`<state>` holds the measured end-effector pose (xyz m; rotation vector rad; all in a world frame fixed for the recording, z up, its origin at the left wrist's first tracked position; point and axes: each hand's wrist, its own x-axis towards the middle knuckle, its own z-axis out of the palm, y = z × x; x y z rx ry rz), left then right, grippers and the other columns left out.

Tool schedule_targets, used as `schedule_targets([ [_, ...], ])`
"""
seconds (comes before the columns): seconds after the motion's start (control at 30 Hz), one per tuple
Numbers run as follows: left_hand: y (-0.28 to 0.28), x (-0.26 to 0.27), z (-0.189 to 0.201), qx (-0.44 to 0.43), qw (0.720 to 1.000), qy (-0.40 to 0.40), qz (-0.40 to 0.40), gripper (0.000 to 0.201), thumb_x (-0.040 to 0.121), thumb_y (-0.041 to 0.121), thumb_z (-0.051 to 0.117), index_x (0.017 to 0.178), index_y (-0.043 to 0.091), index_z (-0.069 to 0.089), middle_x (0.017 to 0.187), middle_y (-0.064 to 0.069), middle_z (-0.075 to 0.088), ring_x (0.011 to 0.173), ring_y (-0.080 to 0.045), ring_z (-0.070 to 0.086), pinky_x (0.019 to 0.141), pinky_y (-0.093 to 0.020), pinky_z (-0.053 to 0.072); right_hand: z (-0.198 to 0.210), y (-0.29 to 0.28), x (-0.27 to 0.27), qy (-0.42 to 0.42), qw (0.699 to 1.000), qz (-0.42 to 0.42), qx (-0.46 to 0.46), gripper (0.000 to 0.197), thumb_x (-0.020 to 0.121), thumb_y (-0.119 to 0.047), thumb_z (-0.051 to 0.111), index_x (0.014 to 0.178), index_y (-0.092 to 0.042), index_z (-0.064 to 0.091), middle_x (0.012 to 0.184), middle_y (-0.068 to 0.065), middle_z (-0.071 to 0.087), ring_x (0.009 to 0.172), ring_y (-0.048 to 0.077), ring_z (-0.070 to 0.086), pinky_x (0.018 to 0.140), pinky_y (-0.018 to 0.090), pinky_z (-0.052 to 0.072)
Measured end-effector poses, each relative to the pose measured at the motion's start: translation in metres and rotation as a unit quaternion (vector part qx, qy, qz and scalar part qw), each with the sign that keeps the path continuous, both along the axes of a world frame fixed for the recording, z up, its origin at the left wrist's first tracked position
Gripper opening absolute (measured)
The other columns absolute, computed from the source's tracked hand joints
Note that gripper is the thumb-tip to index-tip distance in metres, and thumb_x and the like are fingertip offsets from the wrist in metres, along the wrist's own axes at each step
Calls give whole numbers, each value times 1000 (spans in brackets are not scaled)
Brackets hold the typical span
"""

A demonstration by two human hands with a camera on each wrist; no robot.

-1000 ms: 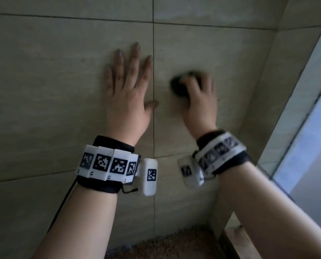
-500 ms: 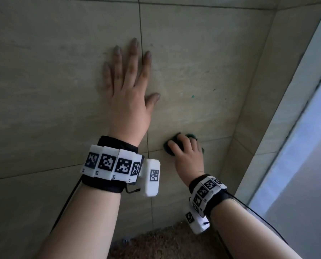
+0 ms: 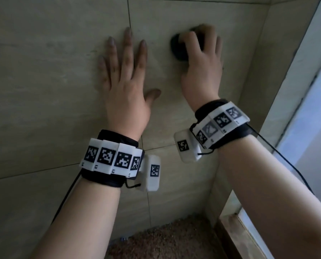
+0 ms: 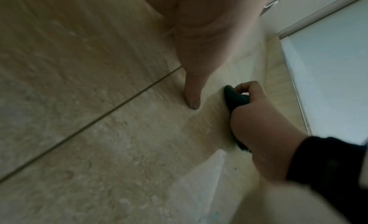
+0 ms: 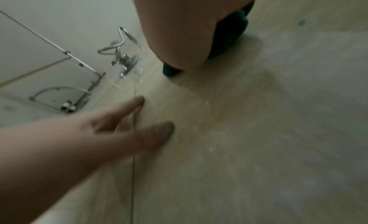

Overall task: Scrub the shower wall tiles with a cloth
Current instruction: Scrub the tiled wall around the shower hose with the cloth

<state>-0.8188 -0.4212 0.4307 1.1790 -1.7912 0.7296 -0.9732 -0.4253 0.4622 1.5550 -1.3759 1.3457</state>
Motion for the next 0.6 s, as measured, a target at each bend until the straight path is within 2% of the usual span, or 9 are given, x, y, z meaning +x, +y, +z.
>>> schedule_targets([
  [0.1,-1,-4,-3,-3,1000,7,-3,86,85,43,64,153,14,19,160,-14,13,145,-41,8,117,-48,1,-70,-6,-4,29,1000,-9,-7,39,72,-5,53,107,-20,48,120,18,47,97,38,47,67,41,47],
  [0.2,-1,-7,-5,-2,1000,7,-6,82,87,42,61,153,14,21,159,-14,14,145,-42,9,117,-51,4,-164,6,-12,70,995,-14,68,37,70,-10,42,106,-21,45,115,12,37,91,32,37,67,43,50],
  [0.27,0,-9,-6,4,1000,4,-1,81,88,43,59,153,14,19,160,-14,13,145,-41,8,117,-51,3,-200,18,-17,76,989,-9,127,40,66,-10,36,103,-20,45,110,10,36,86,31,35,63,43,52],
  [0.3,1,-10,-7,6,1000,4,1,82,89,43,59,153,14,18,160,-14,12,145,-41,7,117,-51,3,-206,22,-18,73,987,-7,144,40,65,-10,34,103,-20,44,108,9,36,85,30,35,62,43,52],
  [0.4,2,-17,-6,6,1000,4,5,85,86,43,62,153,14,18,159,-15,13,145,-41,9,117,-50,5,-173,22,-18,30,990,3,141,38,66,-8,39,102,-19,43,108,11,39,86,31,38,64,42,50],
  [0.5,2,-25,-1,3,1000,-10,7,88,85,45,62,153,14,17,160,-14,12,146,-40,8,117,-50,4,-92,13,-23,-28,996,-12,89,45,65,4,59,106,-12,52,113,26,52,93,45,52,69,47,48],
  [0.53,2,-28,0,3,1000,-15,5,88,85,44,63,153,14,17,160,-13,11,146,-40,8,118,-50,4,-60,12,-27,-44,996,-12,82,47,65,6,59,109,-8,55,118,28,51,99,49,51,73,48,46],
  [0.6,2,-34,0,3,1000,-28,0,87,86,41,64,154,16,16,161,-12,9,146,-39,6,118,-50,2,-8,10,-37,-54,995,-13,80,52,66,7,50,115,-8,57,131,26,44,111,46,45,82,45,41],
])
